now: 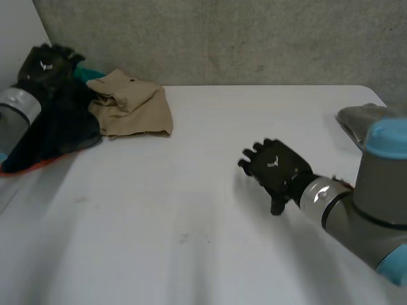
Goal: Fold the laundry.
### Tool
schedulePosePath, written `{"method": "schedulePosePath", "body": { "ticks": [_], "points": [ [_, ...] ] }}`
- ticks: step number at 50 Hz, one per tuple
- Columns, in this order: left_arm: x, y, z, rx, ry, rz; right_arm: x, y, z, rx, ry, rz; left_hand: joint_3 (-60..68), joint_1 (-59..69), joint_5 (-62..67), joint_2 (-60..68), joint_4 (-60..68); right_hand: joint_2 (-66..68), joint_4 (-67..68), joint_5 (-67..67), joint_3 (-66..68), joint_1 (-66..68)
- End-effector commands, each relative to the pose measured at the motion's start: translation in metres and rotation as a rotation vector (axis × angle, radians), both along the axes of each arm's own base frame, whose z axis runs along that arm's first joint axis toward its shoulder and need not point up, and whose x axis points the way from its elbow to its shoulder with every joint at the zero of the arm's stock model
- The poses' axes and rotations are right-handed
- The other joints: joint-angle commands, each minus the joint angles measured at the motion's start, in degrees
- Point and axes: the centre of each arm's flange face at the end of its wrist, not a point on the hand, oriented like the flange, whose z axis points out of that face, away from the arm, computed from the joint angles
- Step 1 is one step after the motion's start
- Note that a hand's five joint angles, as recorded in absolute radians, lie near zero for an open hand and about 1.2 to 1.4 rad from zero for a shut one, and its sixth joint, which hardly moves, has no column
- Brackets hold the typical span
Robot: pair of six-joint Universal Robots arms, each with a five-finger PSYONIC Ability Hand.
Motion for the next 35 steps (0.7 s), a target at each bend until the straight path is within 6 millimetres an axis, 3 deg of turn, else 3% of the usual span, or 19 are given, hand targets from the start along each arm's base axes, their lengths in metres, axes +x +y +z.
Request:
{"method": "schedulePosePath", "body": {
  "ticks": [1, 12, 18, 23, 25, 27, 30, 34, 35],
  "points": [
    [0.028, -0.037, -0.054, -0.001, -0.126, 0.064, -0.009, 0.005, -0.023, -0.011, 0.035, -0.045, 4.1, 3.9, 3.7, 3.9, 3.7, -2.7, -3.6, -3.6, -2.2, -2.3],
    [0.047, -0.057, -0.096, 0.062, -0.131, 0.132, -0.015, 0.012, -0.036, 0.005, 0.041, -0.052, 15.0, 14.8, 14.6, 14.8, 14.6, -2.7, -3.6, -3.6, -2.2, -2.3],
    [0.051, -0.062, -0.105, 0.063, -0.132, 0.165, -0.014, 0.011, -0.036, 0.002, 0.041, -0.054, 41.7, 41.6, 41.3, 41.5, 41.4, -2.7, -3.6, -3.6, -2.2, -2.3],
    [0.052, -0.063, -0.109, 0.066, -0.134, 0.166, -0.014, 0.012, -0.036, 0.006, 0.041, -0.051, 53.7, 53.5, 53.3, 53.5, 53.3, -2.7, -3.6, -3.6, -2.2, -2.3],
    [0.051, -0.062, -0.114, 0.075, -0.138, 0.164, -0.014, 0.013, -0.037, 0.009, 0.042, -0.051, 66.1, 65.9, 65.7, 65.9, 65.7, -2.7, -3.6, -3.6, -2.2, -2.3],
    [0.051, -0.060, -0.116, 0.080, -0.155, 0.166, -0.015, 0.014, -0.037, 0.010, 0.043, -0.053, 66.1, 66.0, 65.7, 66.0, 65.8, -2.7, -3.6, -3.6, -2.2, -2.3],
    [0.045, -0.056, -0.112, 0.077, -0.180, 0.161, -0.015, 0.014, -0.038, 0.014, 0.046, -0.055, 66.1, 66.0, 65.7, 66.0, 65.8, -2.7, -3.6, -3.6, -2.2, -2.3],
    [0.029, -0.040, -0.079, 0.054, -0.177, 0.147, -0.015, 0.012, -0.037, 0.007, 0.043, -0.059, 66.1, 66.0, 65.7, 66.0, 65.8, -2.7, -3.6, -3.6, -2.2, -2.3],
    [0.014, -0.030, -0.060, 0.029, -0.155, 0.119, -0.015, 0.012, -0.036, 0.005, 0.043, -0.060, 66.1, 66.0, 65.7, 66.0, 65.8, -2.7, -3.6, -3.6, -2.2, -2.3]
  ]
}}
